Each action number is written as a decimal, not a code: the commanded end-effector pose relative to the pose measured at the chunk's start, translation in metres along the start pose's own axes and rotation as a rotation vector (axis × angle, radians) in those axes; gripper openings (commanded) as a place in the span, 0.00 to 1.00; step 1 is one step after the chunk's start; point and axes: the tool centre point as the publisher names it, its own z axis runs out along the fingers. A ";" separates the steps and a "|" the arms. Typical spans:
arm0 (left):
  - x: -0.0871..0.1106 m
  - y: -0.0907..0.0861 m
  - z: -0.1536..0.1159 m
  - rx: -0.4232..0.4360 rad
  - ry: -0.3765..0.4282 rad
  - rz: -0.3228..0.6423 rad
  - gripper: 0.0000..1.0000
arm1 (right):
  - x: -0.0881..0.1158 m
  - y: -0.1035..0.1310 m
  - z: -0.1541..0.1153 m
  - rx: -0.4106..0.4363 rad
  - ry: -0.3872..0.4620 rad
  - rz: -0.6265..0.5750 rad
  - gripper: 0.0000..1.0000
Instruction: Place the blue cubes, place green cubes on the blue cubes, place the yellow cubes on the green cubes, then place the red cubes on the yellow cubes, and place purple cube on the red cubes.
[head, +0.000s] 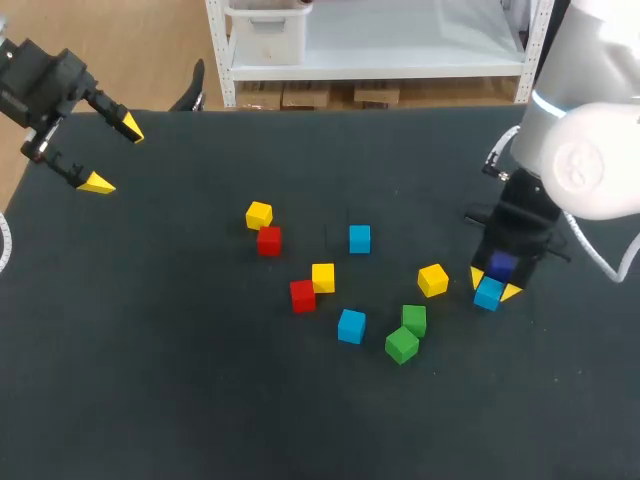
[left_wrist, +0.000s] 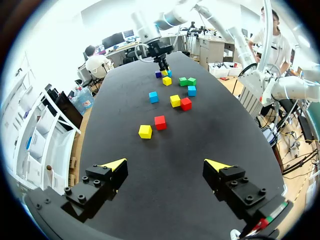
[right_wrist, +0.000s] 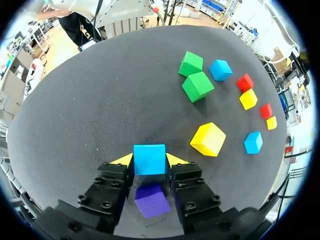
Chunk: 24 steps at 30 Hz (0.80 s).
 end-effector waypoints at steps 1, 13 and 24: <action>0.000 0.000 0.000 -0.002 0.001 0.001 1.00 | -0.004 0.002 -0.006 -0.001 0.002 0.025 0.00; 0.000 0.000 0.000 -0.002 0.001 0.001 1.00 | -0.023 -0.014 -0.033 0.067 -0.033 0.575 0.00; 0.000 0.000 0.000 -0.002 0.001 0.001 1.00 | -0.014 -0.075 -0.048 0.234 -0.033 0.970 0.00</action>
